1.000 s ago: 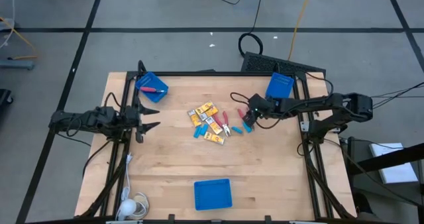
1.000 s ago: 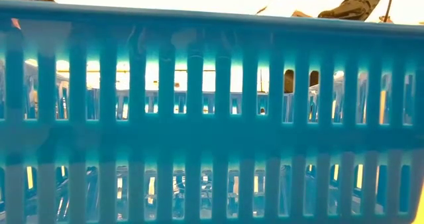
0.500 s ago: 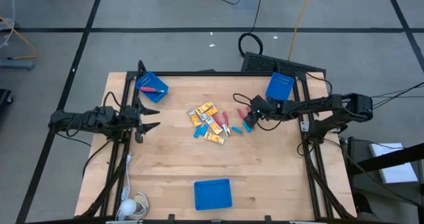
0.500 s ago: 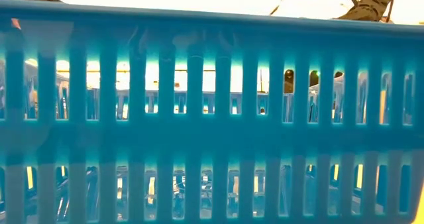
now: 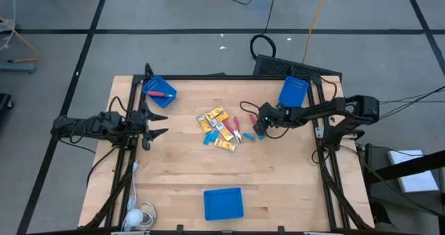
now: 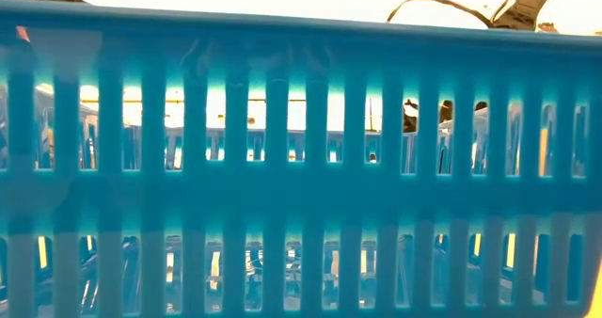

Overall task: Pick & Place School Supplies
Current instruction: Put the pink ticket punch into the left blue bin

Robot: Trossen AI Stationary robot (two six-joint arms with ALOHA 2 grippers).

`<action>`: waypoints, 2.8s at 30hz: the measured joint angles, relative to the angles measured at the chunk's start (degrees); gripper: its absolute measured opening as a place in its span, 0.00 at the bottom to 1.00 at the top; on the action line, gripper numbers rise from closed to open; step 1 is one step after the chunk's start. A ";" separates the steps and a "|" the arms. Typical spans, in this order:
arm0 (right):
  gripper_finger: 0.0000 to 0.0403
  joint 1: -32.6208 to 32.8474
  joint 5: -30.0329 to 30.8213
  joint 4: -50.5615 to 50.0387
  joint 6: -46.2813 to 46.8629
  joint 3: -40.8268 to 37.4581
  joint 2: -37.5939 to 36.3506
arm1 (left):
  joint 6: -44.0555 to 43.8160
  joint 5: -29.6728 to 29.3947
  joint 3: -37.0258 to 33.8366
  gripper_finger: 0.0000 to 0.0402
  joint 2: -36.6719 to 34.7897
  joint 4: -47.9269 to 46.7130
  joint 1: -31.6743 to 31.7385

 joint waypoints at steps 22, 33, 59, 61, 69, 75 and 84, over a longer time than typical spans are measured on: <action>0.17 -1.84 -0.25 -0.27 -2.73 0.00 -0.04 | -0.04 0.00 0.00 0.57 0.00 -0.09 0.00; 0.14 -1.86 -1.18 -0.16 -4.13 -0.02 -0.04 | 0.23 0.00 0.00 0.57 0.00 -0.51 0.00; 0.11 4.14 -1.85 8.10 -14.96 -0.34 -11.42 | 0.18 -0.01 0.00 0.57 0.01 -1.48 0.00; 0.12 5.62 -1.90 11.51 -17.05 -0.88 -12.13 | 0.18 0.00 0.00 0.57 0.01 -1.48 0.00; 0.10 8.03 -11.28 27.00 -23.83 -5.16 -14.30 | 0.09 0.00 0.00 0.57 0.02 -1.49 0.00; 0.10 8.02 -17.63 37.32 -24.28 -8.35 -15.67 | -1.30 -0.01 0.00 0.57 0.26 -1.35 0.01; 0.10 8.04 -21.51 49.67 -23.16 -11.33 -15.62 | 0.54 -0.41 -2.60 0.57 5.46 4.94 0.00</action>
